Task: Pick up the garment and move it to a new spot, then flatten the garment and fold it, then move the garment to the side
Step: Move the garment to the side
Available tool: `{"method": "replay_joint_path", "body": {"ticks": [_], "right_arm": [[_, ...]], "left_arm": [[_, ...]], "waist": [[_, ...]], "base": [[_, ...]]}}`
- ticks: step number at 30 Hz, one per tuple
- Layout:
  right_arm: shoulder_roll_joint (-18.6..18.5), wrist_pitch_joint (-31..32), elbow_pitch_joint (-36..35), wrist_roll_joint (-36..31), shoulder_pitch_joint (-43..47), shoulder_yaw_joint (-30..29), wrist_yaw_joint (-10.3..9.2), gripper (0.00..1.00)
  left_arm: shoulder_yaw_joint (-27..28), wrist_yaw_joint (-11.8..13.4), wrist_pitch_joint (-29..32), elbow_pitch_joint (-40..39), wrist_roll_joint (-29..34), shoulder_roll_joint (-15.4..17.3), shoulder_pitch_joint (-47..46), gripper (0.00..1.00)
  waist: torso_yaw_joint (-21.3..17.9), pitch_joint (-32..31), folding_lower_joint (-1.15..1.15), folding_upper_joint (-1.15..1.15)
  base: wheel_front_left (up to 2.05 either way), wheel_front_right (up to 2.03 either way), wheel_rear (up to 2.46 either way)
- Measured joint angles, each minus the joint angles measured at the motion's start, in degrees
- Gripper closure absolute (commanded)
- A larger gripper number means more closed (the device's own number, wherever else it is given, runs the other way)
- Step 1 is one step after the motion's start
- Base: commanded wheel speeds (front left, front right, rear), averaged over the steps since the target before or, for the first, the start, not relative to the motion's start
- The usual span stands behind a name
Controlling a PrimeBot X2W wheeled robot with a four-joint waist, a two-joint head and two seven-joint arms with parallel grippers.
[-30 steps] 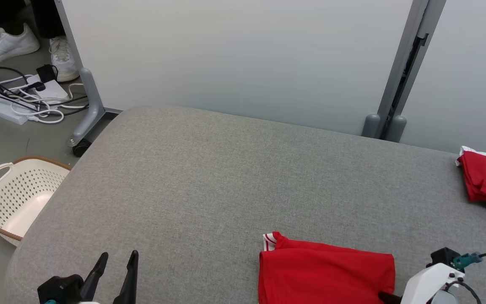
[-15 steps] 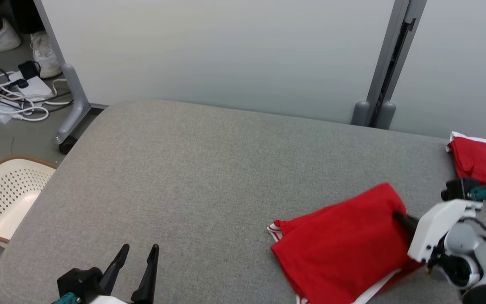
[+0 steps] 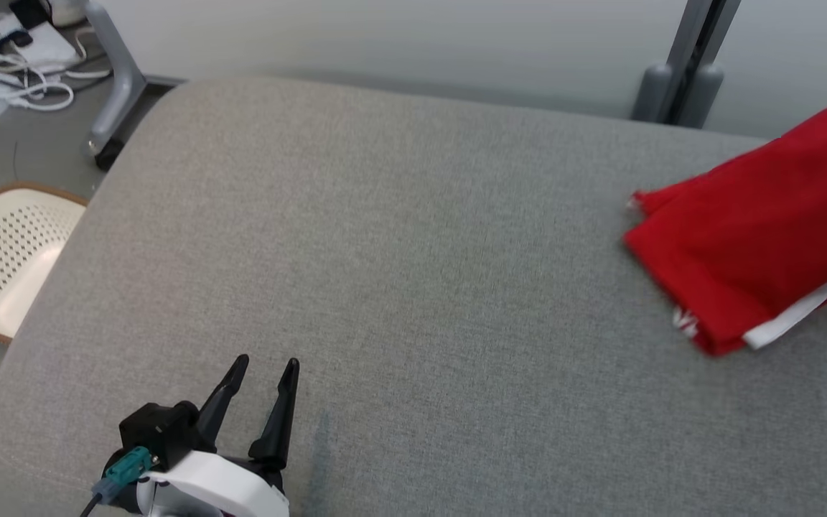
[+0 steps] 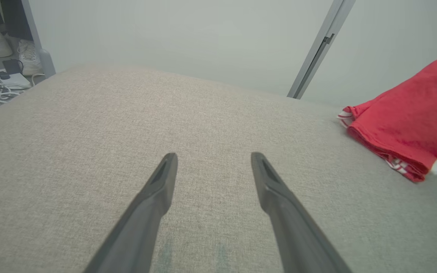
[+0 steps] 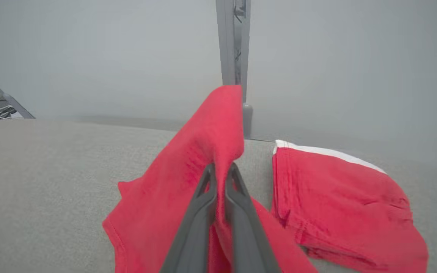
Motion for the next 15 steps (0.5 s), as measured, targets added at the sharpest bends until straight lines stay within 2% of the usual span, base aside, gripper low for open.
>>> {"method": "replay_joint_path", "body": {"ticks": [12,15], "right_arm": [[-6.19,-2.15,7.92,-4.08,-11.14,-5.60,0.05,1.00],[-6.43,-3.13,11.40,-5.78,-13.18,-8.75,0.05,1.00]], "left_arm": [[0.90,-2.02,-0.75,1.74,1.57,-1.41,-4.51,0.00],[1.24,-2.37,-0.77,2.21,1.97,-1.91,-4.61,0.00]], "waist": [[0.22,8.94,0.00,0.00],[0.00,10.28,0.00,0.00]], "base": [[0.00,0.00,0.00],[0.00,0.00,0.00]]}}
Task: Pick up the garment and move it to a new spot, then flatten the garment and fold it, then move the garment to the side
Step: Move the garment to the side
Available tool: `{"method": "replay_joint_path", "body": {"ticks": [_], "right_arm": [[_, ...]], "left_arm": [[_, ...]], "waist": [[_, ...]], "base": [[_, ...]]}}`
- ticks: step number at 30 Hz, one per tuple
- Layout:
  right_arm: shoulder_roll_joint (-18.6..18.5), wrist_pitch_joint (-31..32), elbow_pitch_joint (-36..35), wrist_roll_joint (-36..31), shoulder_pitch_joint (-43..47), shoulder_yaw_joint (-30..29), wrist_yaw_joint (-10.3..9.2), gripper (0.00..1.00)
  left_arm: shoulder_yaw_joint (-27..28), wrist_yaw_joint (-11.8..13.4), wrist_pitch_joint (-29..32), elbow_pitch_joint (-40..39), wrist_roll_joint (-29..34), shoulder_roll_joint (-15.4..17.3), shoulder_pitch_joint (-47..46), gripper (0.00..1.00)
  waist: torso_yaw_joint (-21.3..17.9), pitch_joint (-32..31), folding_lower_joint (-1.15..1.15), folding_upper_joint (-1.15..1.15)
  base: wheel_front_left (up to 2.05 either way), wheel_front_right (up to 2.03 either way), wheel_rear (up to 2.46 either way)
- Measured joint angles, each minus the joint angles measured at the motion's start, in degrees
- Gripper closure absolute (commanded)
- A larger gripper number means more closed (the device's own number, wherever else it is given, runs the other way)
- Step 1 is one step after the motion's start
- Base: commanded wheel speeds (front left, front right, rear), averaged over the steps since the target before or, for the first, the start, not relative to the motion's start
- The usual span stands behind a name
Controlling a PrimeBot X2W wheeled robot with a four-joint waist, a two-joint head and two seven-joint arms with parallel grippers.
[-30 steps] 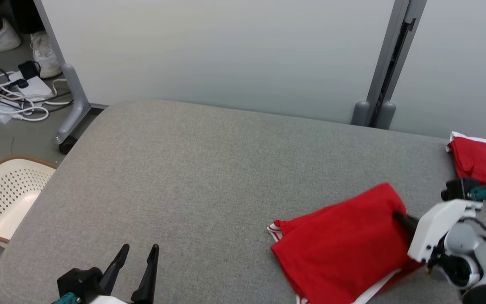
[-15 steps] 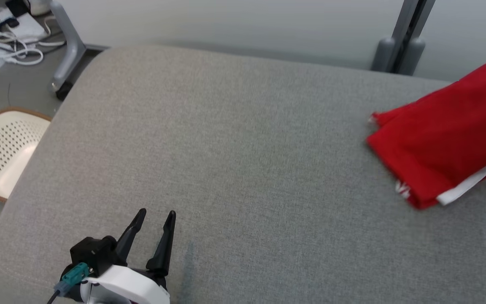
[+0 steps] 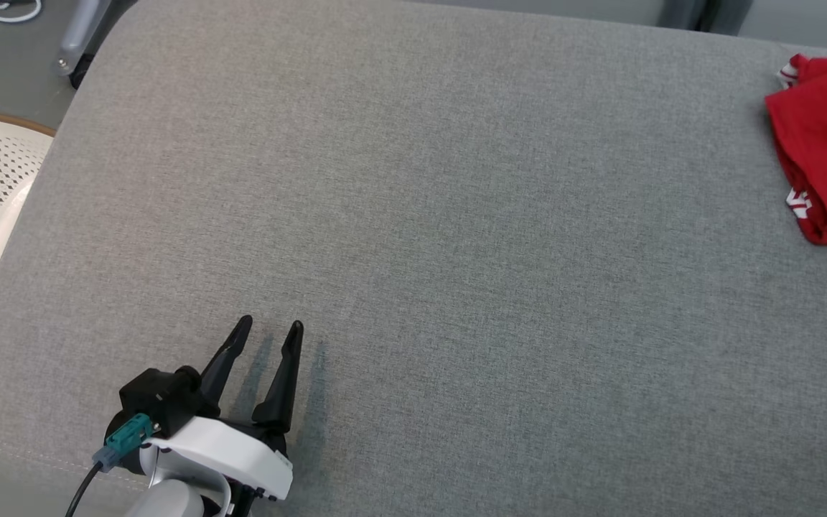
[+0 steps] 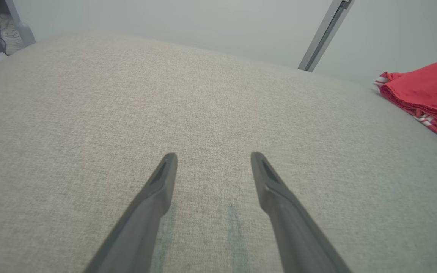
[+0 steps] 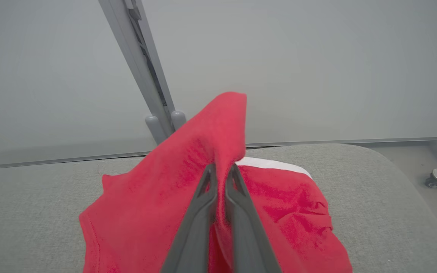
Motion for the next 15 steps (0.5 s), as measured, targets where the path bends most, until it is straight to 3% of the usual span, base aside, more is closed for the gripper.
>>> {"method": "replay_joint_path", "body": {"ticks": [8,11,12,13,14,15], "right_arm": [[-0.83,-1.93,9.59,-9.77,-4.58,-5.39,0.01,1.00],[-2.19,-2.10,14.36,-16.35,-6.74,-7.44,0.01,0.98],[-2.36,-2.21,15.51,-17.52,-6.88,-8.21,0.01,0.89],[-2.57,-2.38,16.72,-18.89,-7.00,-9.17,0.01,0.89],[-2.87,-2.65,18.03,-20.29,-7.11,-10.13,0.01,0.82],[-3.13,-2.85,18.68,-21.57,-7.11,-11.05,0.01,0.57]], "left_arm": [[0.57,-0.93,-0.15,1.04,0.75,-0.74,-1.16,0.00],[0.79,-1.41,-0.16,1.44,1.18,-1.32,-1.64,0.00],[0.85,-1.55,-0.18,1.51,1.31,-1.47,-1.87,0.00],[0.92,-1.59,-0.20,1.55,1.46,-1.64,-2.05,0.00],[0.97,-1.67,-0.24,1.62,1.54,-1.76,-2.09,0.00],[1.05,-1.67,-0.24,1.71,1.57,-1.81,-2.09,0.00]], "waist": [[-0.12,1.95,0.00,0.00],[0.58,2.65,0.00,0.00],[0.81,2.79,0.00,0.00],[1.06,2.91,0.00,0.00],[1.32,3.01,0.00,0.00],[1.54,3.08,0.00,0.00]], "base": [[0.00,0.00,0.00],[0.00,0.00,0.00],[0.00,0.00,0.00],[0.00,0.00,0.00],[0.00,0.00,0.00],[0.00,0.00,0.00]]}}
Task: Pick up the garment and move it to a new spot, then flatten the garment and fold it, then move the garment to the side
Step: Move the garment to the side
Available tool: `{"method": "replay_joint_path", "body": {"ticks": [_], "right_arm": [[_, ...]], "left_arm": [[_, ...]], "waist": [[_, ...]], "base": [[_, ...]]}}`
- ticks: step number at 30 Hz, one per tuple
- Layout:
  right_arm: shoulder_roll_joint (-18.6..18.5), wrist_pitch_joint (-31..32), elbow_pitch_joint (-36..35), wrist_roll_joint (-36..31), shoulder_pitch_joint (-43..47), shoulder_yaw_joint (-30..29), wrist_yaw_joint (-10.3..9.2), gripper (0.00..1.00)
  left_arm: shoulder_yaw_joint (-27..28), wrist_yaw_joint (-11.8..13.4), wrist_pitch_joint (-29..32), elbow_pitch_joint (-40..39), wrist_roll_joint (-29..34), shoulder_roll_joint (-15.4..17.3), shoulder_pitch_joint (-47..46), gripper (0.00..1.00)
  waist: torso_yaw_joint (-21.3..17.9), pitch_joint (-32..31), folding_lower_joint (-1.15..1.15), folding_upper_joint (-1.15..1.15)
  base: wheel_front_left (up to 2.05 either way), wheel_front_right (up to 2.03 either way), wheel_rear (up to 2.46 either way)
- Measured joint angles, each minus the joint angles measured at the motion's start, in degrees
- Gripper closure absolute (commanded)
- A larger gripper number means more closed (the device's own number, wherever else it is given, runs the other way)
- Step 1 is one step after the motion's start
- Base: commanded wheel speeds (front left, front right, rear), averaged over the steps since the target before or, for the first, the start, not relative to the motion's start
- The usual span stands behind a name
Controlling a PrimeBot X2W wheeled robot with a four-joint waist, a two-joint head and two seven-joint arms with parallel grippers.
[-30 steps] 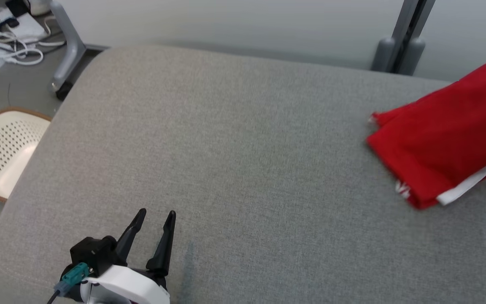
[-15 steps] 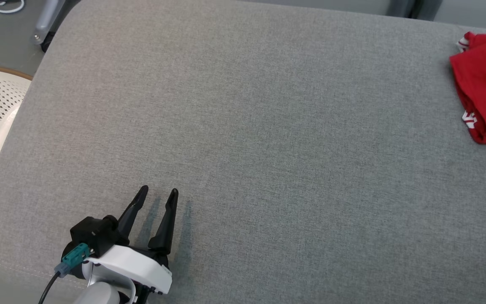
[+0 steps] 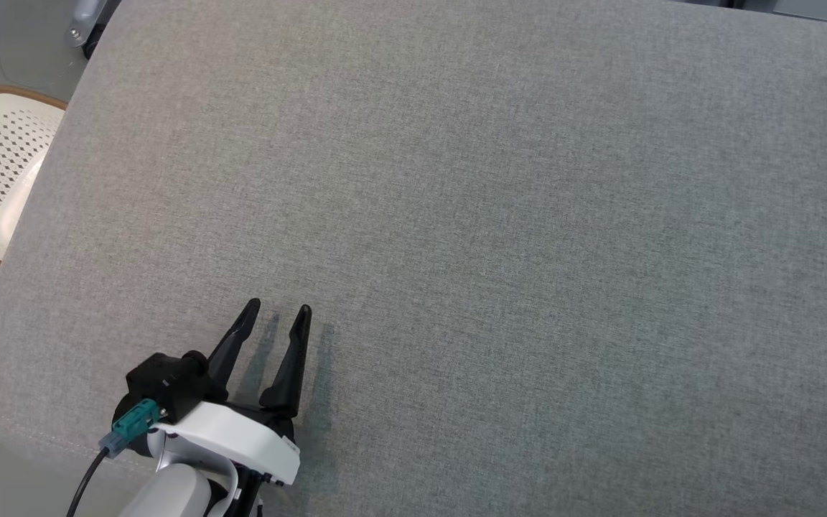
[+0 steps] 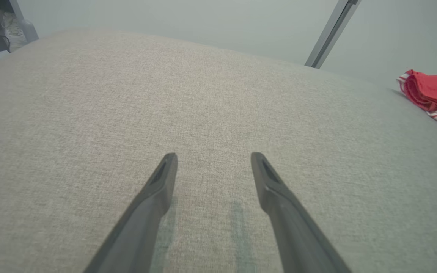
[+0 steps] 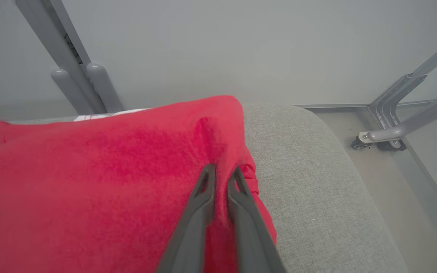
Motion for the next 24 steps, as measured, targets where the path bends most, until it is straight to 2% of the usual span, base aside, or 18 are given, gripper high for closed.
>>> {"method": "replay_joint_path", "body": {"ticks": [1,2,7,15,21,24], "right_arm": [[-0.22,-0.63,0.62,-1.44,-0.03,-0.93,0.00,0.07],[-0.33,-1.18,1.13,-2.55,-0.02,-2.00,0.00,0.00],[1.71,-3.79,2.35,-7.81,1.63,-6.61,0.00,0.00],[10.23,-11.11,0.92,-13.38,4.83,-7.25,0.00,0.00],[18.44,-17.64,-0.68,-10.23,6.62,-3.87,0.00,0.00],[21.09,-20.35,-2.09,-7.67,8.56,-1.01,0.00,0.00]], "left_arm": [[0.10,-0.01,0.00,0.08,0.10,-0.05,0.01,0.00],[0.24,-0.01,0.00,0.19,0.24,-0.13,0.01,0.00],[1.52,-0.46,0.00,0.25,1.00,-0.55,0.23,0.00],[4.15,-0.43,-0.01,-0.31,2.22,-0.32,4.02,0.00],[7.49,1.18,-0.01,-2.42,2.94,0.56,8.73,0.00],[9.29,2.20,-0.15,-4.19,3.08,1.72,11.38,0.00]], "waist": [[0.20,0.03,0.00,0.00],[0.35,-0.04,0.00,0.00],[0.47,-1.93,0.00,0.00],[-1.34,-9.05,0.00,0.00],[-3.91,-16.01,0.00,0.00],[-5.65,-19.51,0.00,0.00]], "base": [[0.00,0.00,0.00],[0.00,0.00,0.00],[0.00,0.00,0.00],[0.00,0.00,0.00],[0.00,0.00,0.00],[0.00,0.00,0.00]]}}
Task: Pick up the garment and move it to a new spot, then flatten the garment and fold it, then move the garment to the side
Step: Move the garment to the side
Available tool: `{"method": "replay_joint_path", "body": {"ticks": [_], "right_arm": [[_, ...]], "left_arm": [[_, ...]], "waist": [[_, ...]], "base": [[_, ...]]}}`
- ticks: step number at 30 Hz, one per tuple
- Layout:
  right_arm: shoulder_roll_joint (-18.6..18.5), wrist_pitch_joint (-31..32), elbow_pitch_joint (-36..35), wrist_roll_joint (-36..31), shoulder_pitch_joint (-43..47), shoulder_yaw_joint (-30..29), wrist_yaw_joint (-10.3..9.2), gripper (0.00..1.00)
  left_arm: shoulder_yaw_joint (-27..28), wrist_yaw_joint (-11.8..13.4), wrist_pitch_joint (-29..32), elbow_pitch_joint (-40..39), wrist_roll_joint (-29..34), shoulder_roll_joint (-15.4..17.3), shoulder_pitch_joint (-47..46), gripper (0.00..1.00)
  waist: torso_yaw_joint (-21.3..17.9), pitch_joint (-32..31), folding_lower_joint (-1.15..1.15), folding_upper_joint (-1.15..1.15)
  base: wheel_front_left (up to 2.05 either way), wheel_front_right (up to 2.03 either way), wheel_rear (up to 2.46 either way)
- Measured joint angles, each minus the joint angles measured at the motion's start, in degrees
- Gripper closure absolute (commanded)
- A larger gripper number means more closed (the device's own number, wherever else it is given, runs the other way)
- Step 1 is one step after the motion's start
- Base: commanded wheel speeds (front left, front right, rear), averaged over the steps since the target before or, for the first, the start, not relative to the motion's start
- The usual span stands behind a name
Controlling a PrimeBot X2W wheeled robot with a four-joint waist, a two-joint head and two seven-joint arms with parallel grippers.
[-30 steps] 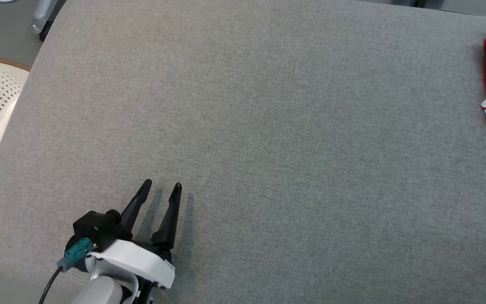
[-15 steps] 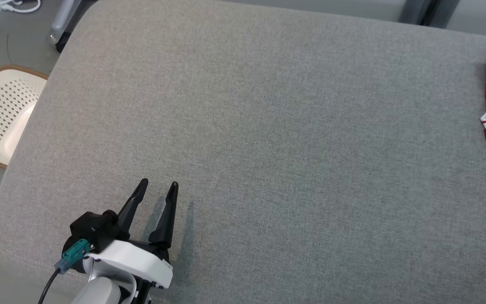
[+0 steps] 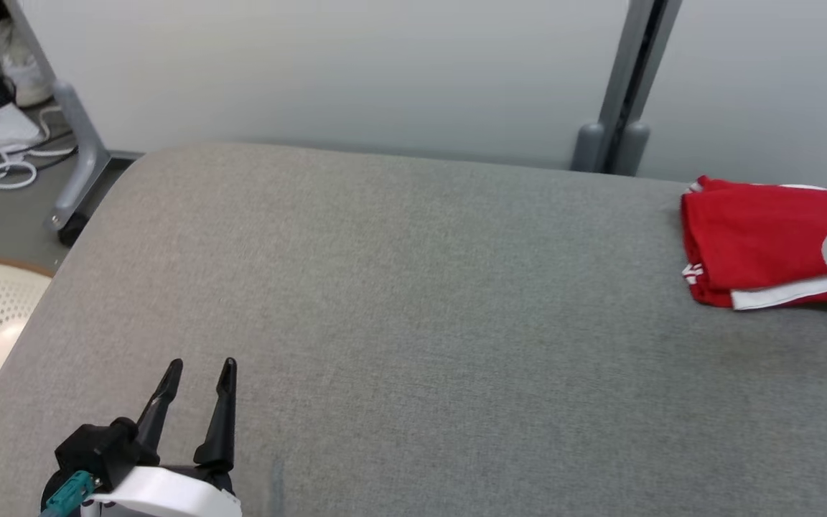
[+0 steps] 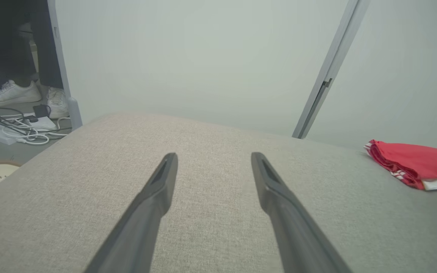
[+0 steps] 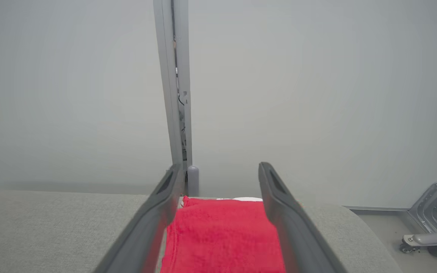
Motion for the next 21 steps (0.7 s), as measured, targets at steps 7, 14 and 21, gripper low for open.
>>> {"method": "replay_joint_path", "body": {"ticks": [7,14,21], "right_arm": [[3.31,-3.24,-8.22,8.20,7.04,8.10,0.00,0.00],[2.52,-3.89,-24.34,18.46,20.66,14.49,0.00,0.00],[0.40,-2.67,-40.67,26.59,36.16,16.00,0.00,0.00]], "left_arm": [[3.68,0.93,0.00,-4.79,0.53,0.56,2.81,0.00],[6.16,0.91,0.00,-7.36,0.43,0.24,5.52,0.00],[9.06,0.32,0.00,-8.88,2.92,-1.96,8.15,0.00]], "waist": [[-5.11,-4.90,0.00,0.00],[-8.17,-7.82,0.00,0.00],[-9.18,-8.97,0.00,0.00]], "base": [[0.00,0.00,0.00],[0.00,0.00,0.00],[0.00,0.00,0.00]]}}
